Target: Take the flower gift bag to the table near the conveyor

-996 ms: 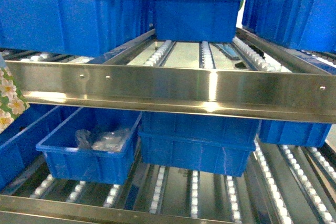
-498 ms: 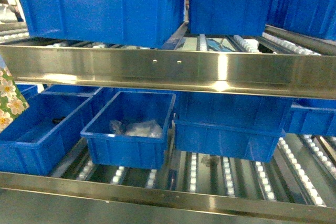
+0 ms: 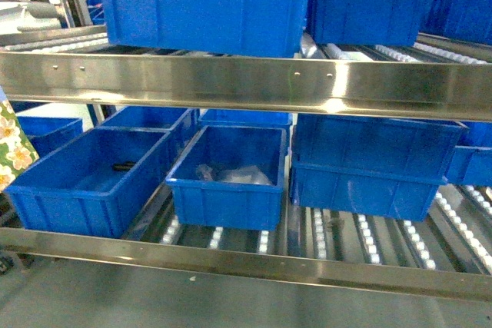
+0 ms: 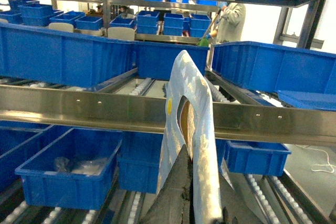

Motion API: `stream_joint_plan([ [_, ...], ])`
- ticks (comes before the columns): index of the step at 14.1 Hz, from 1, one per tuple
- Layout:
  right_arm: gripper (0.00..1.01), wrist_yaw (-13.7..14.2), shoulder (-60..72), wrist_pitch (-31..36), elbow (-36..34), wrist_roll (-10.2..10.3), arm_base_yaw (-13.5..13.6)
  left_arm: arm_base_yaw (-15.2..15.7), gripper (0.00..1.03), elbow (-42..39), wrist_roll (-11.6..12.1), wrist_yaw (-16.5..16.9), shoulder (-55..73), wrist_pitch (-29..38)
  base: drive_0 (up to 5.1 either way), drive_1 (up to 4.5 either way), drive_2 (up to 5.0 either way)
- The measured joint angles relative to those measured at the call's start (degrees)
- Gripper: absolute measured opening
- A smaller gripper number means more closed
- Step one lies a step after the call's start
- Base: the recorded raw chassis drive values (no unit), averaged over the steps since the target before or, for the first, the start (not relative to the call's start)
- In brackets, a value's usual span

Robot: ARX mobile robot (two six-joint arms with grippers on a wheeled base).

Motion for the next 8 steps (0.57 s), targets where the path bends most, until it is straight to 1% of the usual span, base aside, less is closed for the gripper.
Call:
stream_joint_plan([
  [6, 0.02, -0.02, -0.02, 0.13, 0.02, 0.00, 0.00, 0.00, 0.02, 0.00, 0.00, 0.02, -0.09, -0.07, -4.4, 0.08, 4.3],
  [8, 0.02, 0.00, -0.04, 0.24, 0.02, 0.00, 0.00, -0.02, 0.02, 0.00, 0.00, 0.04, -0.13, 0.07, -4.9, 2.46, 2.5],
])
